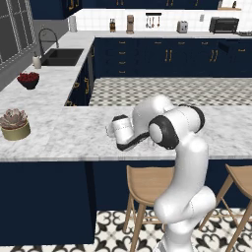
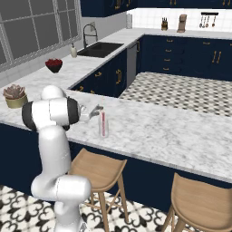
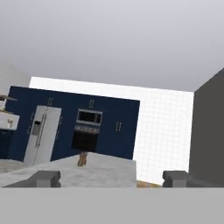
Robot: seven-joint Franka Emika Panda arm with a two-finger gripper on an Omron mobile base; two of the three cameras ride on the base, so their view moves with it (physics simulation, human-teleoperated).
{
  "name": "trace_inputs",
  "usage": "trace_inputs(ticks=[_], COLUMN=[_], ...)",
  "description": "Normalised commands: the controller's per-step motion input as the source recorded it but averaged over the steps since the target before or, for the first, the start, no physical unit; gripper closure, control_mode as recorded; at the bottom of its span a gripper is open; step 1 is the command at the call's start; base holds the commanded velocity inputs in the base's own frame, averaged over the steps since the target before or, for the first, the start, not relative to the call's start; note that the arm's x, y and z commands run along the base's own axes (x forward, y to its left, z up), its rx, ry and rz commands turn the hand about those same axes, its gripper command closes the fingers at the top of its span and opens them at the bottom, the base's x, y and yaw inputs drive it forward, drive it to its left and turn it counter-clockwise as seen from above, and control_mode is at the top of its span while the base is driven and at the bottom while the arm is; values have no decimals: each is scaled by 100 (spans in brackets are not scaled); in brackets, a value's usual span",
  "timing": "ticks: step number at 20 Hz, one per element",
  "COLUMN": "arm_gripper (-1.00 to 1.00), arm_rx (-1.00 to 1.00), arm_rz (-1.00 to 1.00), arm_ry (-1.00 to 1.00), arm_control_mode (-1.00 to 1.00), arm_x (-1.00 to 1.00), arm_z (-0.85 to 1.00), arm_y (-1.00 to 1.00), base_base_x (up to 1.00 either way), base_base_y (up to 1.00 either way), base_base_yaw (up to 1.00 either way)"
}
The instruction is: Take a straw from the drawer in front and place it inside the glass cup on the dining counter.
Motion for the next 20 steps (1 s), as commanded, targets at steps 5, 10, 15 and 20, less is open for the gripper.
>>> trace_inputs(ticks=[5,10,15,20], arm_gripper=[-100,-100,-100,-100], arm_rx=[31,77,93,91], arm_rz=[5,8,3,6], arm_ry=[-63,-51,-45,-41], arm_control_mode=[-100,-100,-100,-100], arm_x=[-100,-100,-100,-100], arm_z=[41,15,-31,-50], arm_y=[1,-1,-20,-27], base_base_x=[0,0,0,0], base_base_y=[0,0,0,0], base_base_yaw=[0,0,0,0])
